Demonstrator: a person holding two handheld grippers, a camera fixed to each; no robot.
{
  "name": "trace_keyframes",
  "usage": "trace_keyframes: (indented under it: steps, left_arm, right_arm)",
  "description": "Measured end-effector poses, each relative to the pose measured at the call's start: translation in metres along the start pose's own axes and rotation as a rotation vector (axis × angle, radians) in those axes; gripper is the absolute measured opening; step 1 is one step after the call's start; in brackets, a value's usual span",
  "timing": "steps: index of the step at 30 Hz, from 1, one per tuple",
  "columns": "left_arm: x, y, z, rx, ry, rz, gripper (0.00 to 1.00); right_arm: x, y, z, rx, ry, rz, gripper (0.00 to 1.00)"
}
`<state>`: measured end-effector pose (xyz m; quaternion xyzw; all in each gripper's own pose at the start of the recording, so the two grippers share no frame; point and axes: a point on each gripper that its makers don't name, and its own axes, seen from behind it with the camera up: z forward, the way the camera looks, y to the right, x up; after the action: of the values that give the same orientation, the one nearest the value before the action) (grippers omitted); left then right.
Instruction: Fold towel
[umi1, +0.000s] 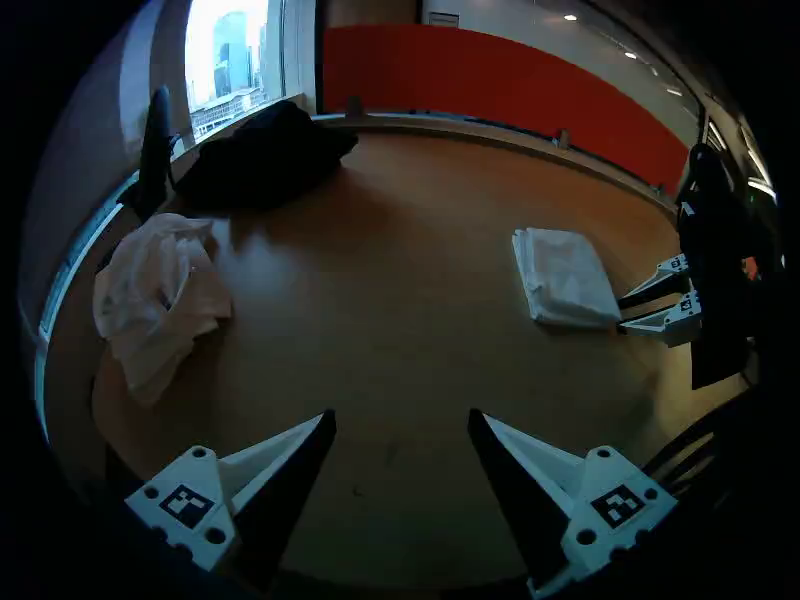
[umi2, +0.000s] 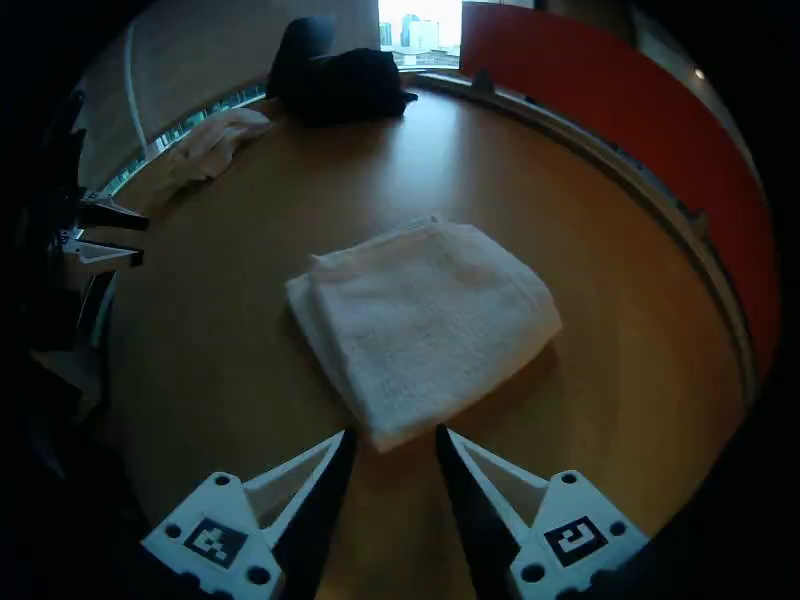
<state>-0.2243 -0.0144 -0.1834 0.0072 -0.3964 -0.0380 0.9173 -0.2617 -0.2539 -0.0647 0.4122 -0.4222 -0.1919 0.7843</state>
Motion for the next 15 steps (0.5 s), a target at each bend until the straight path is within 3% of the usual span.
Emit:
trace_keyframes:
  steps: [3,15]
  left_arm:
    - [0.0014,0.0001,-0.0007,-0.004,0.011,-0.002,0.98]
    - [0.0036,-0.0017,-0.0026,-0.015,0.052,0.022,0.98]
  right_arm:
    - [-0.0007,-0.0015,0.0007,-0.002,0.0,0.009,0.45]
    - [-0.0066,-0.006,0.0055,-0.022,-0.005,0.036,0.41]
